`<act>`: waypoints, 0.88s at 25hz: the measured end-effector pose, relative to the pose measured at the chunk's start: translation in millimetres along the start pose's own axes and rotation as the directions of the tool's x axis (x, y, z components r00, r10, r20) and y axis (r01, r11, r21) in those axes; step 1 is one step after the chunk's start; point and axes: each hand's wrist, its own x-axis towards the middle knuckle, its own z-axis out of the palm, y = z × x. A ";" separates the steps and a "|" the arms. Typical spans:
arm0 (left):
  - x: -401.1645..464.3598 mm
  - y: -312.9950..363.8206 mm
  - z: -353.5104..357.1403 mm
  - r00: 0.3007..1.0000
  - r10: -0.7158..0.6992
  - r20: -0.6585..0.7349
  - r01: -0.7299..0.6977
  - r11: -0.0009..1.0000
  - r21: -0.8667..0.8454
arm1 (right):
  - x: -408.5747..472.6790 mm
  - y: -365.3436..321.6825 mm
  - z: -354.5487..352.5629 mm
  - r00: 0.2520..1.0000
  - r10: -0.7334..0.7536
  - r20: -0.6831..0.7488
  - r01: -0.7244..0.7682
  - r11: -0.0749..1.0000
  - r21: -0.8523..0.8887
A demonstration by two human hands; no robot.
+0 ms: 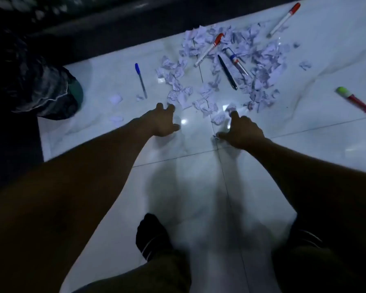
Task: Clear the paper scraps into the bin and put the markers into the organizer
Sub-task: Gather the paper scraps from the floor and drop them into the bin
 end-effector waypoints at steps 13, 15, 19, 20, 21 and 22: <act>26.9 -30.9 -40.0 0.981 0.023 -0.191 -0.034 0.998 -0.051 | 67.7 -83.3 -21.4 0.902 -0.426 0.067 0.430 0.876 -0.218; 24.8 -47.5 -40.7 0.979 -0.030 -0.200 0.020 0.998 -0.053 | 76.1 -82.2 -48.6 0.899 -0.431 0.073 0.432 0.853 -0.293; 29.8 -76.9 -14.4 0.948 -0.235 -0.214 0.231 0.972 -0.046 | 94.8 -66.4 -86.3 0.925 -0.380 0.023 0.355 0.840 -0.410; 30.2 -85.7 -5.9 0.920 -0.323 -0.224 0.319 0.946 -0.056 | 98.3 -62.1 -82.5 0.932 -0.363 0.026 0.341 0.847 -0.407; 30.3 -95.4 2.1 0.883 -0.413 -0.223 0.401 0.911 -0.100 | 100.6 -57.7 -73.3 0.935 -0.355 0.025 0.336 0.857 -0.392; 28.2 -103.9 8.3 0.844 -0.497 -0.205 0.468 0.866 -0.174 | 103.8 -54.3 -59.4 0.939 -0.343 0.021 0.326 0.870 -0.370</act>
